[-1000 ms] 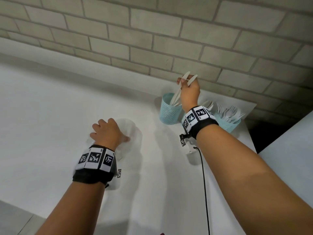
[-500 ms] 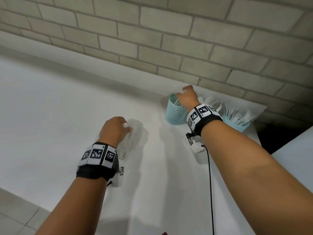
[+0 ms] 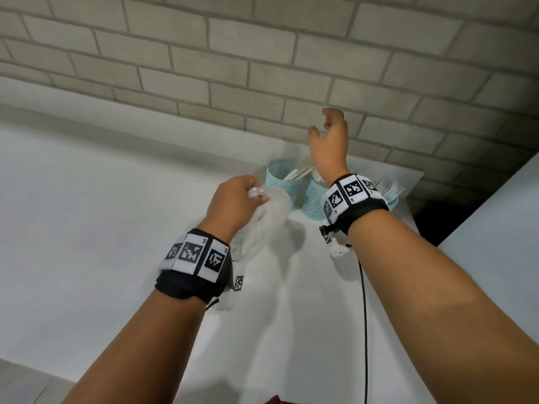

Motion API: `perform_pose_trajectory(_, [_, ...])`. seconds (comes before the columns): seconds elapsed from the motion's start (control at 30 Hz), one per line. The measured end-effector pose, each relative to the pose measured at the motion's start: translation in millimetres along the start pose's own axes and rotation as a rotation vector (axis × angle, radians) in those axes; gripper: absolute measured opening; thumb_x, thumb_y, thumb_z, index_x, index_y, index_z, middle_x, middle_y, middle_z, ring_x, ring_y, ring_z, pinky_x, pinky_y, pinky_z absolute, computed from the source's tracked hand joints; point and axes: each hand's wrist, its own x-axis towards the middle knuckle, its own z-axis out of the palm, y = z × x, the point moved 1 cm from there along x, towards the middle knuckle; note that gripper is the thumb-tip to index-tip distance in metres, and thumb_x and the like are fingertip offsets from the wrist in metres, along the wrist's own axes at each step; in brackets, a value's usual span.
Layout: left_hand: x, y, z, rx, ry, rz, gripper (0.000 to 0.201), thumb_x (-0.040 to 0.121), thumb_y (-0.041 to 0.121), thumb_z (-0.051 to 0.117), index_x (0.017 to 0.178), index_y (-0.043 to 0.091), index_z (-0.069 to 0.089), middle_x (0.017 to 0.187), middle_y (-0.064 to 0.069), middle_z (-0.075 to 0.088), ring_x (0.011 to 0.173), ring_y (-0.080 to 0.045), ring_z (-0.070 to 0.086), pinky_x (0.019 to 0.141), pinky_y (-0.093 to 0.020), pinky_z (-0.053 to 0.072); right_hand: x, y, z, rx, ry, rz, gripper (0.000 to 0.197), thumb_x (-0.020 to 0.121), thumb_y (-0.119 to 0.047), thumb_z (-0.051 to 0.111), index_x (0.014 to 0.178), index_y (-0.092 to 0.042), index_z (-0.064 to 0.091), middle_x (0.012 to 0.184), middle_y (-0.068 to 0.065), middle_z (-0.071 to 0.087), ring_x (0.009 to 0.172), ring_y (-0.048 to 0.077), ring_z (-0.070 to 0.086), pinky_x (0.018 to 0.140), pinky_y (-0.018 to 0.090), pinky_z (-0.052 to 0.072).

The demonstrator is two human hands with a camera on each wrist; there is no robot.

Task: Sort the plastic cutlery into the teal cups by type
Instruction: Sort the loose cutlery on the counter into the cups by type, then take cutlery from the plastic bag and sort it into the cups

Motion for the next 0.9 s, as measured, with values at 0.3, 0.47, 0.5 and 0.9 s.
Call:
perform_pose_trajectory(0.3, [-5, 40, 62, -0.139, -0.239, 0.198, 0.015, 0.077, 0.011, 0.074, 0.088, 0.004, 0.066, 0.071, 0.005, 0.054, 0.064, -0.006, 0.047, 0.053, -0.001, 0.033, -26, 13, -68, 0.092, 0.088, 0.086, 0.021, 0.088, -0.001, 0.053, 0.109, -0.002, 0.056, 0.106, 0.007, 0.058, 0.095, 0.013, 0.053, 0.081, 0.013, 0.042])
perform_pose_trajectory(0.47, [-9, 48, 94, -0.131, -0.321, 0.228, 0.02, 0.074, 0.007, 0.076, 0.093, 0.002, 0.069, 0.092, -0.012, 0.069, 0.081, -0.017, 0.058, 0.069, -0.018, 0.039, -59, 33, -88, 0.0, -0.075, 0.181, 0.016, 0.09, -0.004, 0.054, 0.104, -0.004, 0.062, 0.087, -0.007, 0.057, 0.083, 0.008, 0.053, 0.069, 0.006, 0.042])
perform_pose_trajectory(0.5, [-10, 48, 98, -0.129, -0.325, 0.237, 0.02, 0.074, 0.007, 0.076, 0.093, 0.002, 0.069, 0.093, -0.011, 0.069, 0.082, -0.017, 0.058, 0.069, -0.018, 0.039, -66, 37, -90, -0.028, -0.125, 0.196, 0.015, 0.091, -0.006, 0.055, 0.104, -0.004, 0.062, 0.084, -0.01, 0.056, 0.084, 0.009, 0.053, 0.071, 0.008, 0.042])
perform_pose_trajectory(0.9, [-20, 30, 107, -0.17, -0.203, 0.163, 0.071, 0.066, 0.004, 0.081, 0.128, 0.014, 0.048, 0.127, -0.012, 0.036, 0.102, -0.022, 0.05, 0.089, -0.02, 0.04, -111, 56, -93, -0.147, -0.56, 0.593, 0.036, 0.096, -0.039, 0.046, 0.104, -0.009, 0.065, 0.09, 0.002, 0.065, 0.083, 0.015, 0.059, 0.074, 0.028, 0.044])
